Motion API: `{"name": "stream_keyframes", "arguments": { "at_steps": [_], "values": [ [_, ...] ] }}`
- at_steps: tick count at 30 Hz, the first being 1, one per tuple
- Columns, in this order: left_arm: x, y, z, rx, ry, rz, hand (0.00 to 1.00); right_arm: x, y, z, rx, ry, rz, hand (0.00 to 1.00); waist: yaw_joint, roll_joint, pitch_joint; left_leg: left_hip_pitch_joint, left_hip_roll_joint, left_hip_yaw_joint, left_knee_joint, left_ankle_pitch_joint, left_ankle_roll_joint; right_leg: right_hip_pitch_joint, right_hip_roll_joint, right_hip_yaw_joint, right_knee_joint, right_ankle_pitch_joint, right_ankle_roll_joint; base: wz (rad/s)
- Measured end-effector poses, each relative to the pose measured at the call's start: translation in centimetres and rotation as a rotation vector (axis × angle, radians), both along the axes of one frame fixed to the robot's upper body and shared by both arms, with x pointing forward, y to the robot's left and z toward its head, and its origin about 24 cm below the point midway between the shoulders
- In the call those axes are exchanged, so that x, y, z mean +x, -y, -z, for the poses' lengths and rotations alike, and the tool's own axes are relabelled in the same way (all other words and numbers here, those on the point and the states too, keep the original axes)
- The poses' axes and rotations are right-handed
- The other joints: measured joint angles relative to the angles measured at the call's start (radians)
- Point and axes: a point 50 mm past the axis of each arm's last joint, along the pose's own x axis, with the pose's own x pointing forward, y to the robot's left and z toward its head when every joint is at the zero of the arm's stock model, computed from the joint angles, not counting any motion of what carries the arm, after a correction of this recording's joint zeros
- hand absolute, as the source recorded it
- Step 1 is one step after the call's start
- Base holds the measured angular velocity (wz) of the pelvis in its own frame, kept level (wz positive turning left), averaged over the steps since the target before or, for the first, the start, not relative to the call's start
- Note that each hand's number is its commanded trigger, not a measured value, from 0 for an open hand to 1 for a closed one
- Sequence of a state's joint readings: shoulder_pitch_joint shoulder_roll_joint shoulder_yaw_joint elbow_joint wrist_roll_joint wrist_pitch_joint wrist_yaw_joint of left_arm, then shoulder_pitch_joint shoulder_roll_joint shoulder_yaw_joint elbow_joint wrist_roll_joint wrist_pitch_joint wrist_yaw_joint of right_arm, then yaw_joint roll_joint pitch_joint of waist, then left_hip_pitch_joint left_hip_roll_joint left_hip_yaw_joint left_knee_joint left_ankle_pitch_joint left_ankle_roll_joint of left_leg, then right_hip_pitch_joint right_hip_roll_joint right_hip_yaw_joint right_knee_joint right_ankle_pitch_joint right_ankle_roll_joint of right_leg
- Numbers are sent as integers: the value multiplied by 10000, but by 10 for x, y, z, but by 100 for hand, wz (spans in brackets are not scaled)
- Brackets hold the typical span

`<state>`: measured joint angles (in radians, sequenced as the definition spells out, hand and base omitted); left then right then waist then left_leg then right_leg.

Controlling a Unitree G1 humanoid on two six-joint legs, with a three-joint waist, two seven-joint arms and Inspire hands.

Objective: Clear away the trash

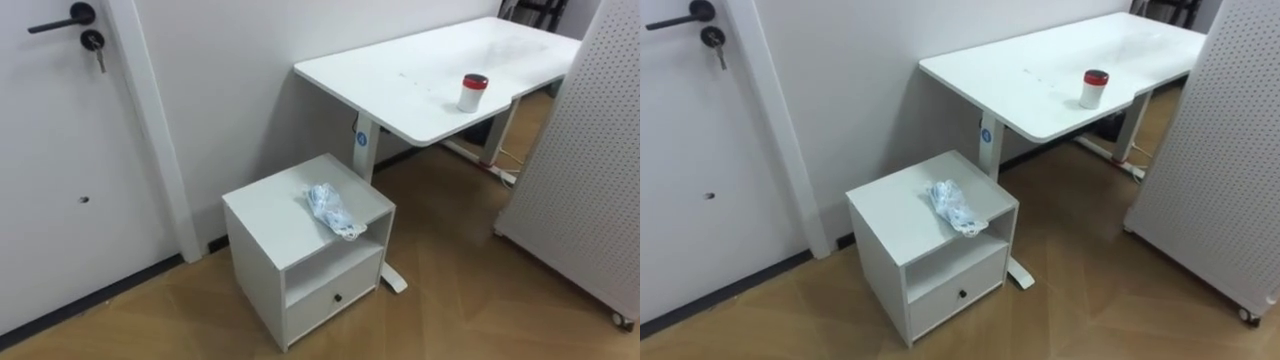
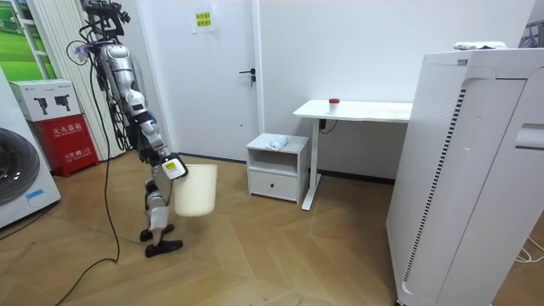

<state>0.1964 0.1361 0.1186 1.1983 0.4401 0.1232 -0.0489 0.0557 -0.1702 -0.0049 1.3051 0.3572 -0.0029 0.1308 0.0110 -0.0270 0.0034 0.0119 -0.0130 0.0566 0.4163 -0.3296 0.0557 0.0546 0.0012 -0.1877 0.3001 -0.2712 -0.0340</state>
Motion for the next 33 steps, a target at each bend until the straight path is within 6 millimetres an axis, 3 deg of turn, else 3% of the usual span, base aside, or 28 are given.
{"name": "stream_keyframes", "arguments": {
  "at_steps": [2,4,5,7,9,10,11,12,14,15,16,18,19,20,21,22,23,24,25,26,28,29,30,31,32,33],
  "values": [
    [2,-2,0,44,28,24,0,0,0,0,116,64,2,100,70,-81,-1,-634,140,238,1517,-140,-107,-250,-91,-15,754,-601,-252,0],
    [3,-1,0,23,55,-5,0,-2,0,0,152,39,97,100,80,-42,-24,-952,320,395,2366,-99,-174,-187,-21,7,859,-747,-364,5],
    [1,-1,0,24,17,-32,0,-1,0,0,158,36,96,100,97,-40,-8,-1302,452,560,3077,75,-378,-172,36,79,911,-798,-419,5],
    [-3,-1,0,-5,-59,-53,0,1,1,-1,135,66,189,100,120,-105,62,-2117,521,632,4022,311,-470,7,0,241,983,-901,-445,3],
    [-9,1,0,-40,-178,-135,0,-2,4,-1,75,16,291,100,71,-72,84,-2864,438,662,3070,272,-366,131,-63,302,961,-1036,-440,3],
    [-14,1,0,-33,-297,-149,0,-4,6,-1,40,-40,366,100,138,-59,81,-3294,343,674,1895,560,-572,217,-145,328,957,-1153,-400,-13],
    [-17,0,-1,-10,-361,-171,0,-8,8,-2,0,-90,402,100,243,-34,81,-3613,334,689,609,1131,-670,344,-200,373,958,-1307,-359,-22],
    [-20,0,-1,6,-406,-192,0,-9,8,-2,-17,-103,388,100,289,-45,64,-3716,342,701,137,1549,-666,403,-227,454,965,-1400,-316,-37],
    [-27,1,-1,-18,-493,-426,0,-12,9,-2,-89,-156,409,100,282,-88,30,-3702,254,818,-721,3055,-444,765,-474,591,827,-1721,-88,-29],
    [-25,1,-1,-32,-404,-440,0,-13,10,-2,-110,-155,423,100,227,-123,11,-3695,147,847,-748,3298,-248,823,-548,612,760,-1756,52,-10],
    [-25,2,-1,-41,-246,-393,0,-16,10,-2,-175,-253,460,100,226,-221,-100,-3663,-17,1037,-614,3390,-16,846,-769,734,710,-1853,268,-21],
    [-18,1,-1,-24,99,-327,0,-13,10,-2,-236,-204,456,100,240,-389,-83,-3709,-163,1341,72,2944,228,1116,-1020,871,379,-1832,393,-32],
    [-14,1,-1,-47,311,-299,0,-11,11,-3,-331,-89,337,100,237,-431,14,-3957,-91,1351,1040,2478,291,1449,-1130,1111,133,-1715,496,-31],
    [-10,-1,-1,-48,523,-431,0,-6,9,-3,-384,13,134,100,315,-388,188,-4556,-75,1496,2486,2117,366,1901,-1191,1635,40,-1697,511,-28],
    [-9,0,-1,-75,571,-495,0,-9,10,-3,-451,-80,42,100,342,-453,88,-4628,-175,1491,2339,2096,329,2011,-1251,1744,63,-1710,515,-12],
    [-1,3,0,-186,850,-586,0,-17,16,-4,-623,-272,63,100,294,-260,-49,-4561,-165,1441,1546,2156,349,1996,-1223,1549,476,-1817,545,-9],
    [-1,-1,-1,-101,913,-740,0,-20,14,-3,-656,-450,133,100,481,-365,-102,-4523,-365,1421,2072,1569,502,1864,-1516,1437,1419,-2132,736,-11],
    [0,-2,-1,-55,979,-764,0,-20,15,-3,-709,-465,171,100,527,-520,-105,-4459,-472,1439,2224,1331,539,1704,-1648,1361,2020,-2138,787,-13],
    [6,-2,-1,71,1166,-738,0,-17,16,-4,-838,-340,251,100,531,-597,-107,-4217,-644,1544,2369,1007,703,1360,-1908,1172,3232,-1859,1146,4],
    [10,-2,-2,96,1275,-731,0,-14,17,-4,-900,-241,309,100,522,-616,-106,-4096,-720,1568,2411,865,781,1176,-2047,1071,3855,-1579,1234,13],
    [23,-5,-3,326,1798,-821,0,-7,19,-6,-1026,84,335,100,520,-561,-73,-3411,-865,1542,2208,466,918,541,-2310,996,5653,275,1176,4],
    [26,-6,-4,409,1898,-741,0,-4,19,-6,-1020,176,277,100,527,-434,-61,-3216,-863,1516,2085,400,937,357,-2314,1020,6043,872,1101,-10],
    [32,-8,-5,600,2102,-545,0,2,18,-7,-1006,363,200,100,584,-376,-62,-2850,-864,1438,1781,319,962,-73,-2356,1044,6730,1757,1016,-14],
    [39,-10,-6,819,2374,-327,0,8,17,-8,-1016,568,131,100,615,-264,9,-2507,-817,1321,1497,251,941,-762,-2346,1015,7480,1437,971,-11],
    [44,-13,-8,1013,2683,-254,0,15,16,-10,-1012,955,40,100,635,-183,38,-2252,-723,1300,1195,250,941,-1511,-2261,867,7834,875,886,-5],
    [48,-13,-9,1095,2918,-233,0,18,16,-11,-1012,1130,24,100,582,-103,38,-2164,-641,1280,1108,249,936,-1861,-2236,672,7780,588,845,0]
  ]
}}
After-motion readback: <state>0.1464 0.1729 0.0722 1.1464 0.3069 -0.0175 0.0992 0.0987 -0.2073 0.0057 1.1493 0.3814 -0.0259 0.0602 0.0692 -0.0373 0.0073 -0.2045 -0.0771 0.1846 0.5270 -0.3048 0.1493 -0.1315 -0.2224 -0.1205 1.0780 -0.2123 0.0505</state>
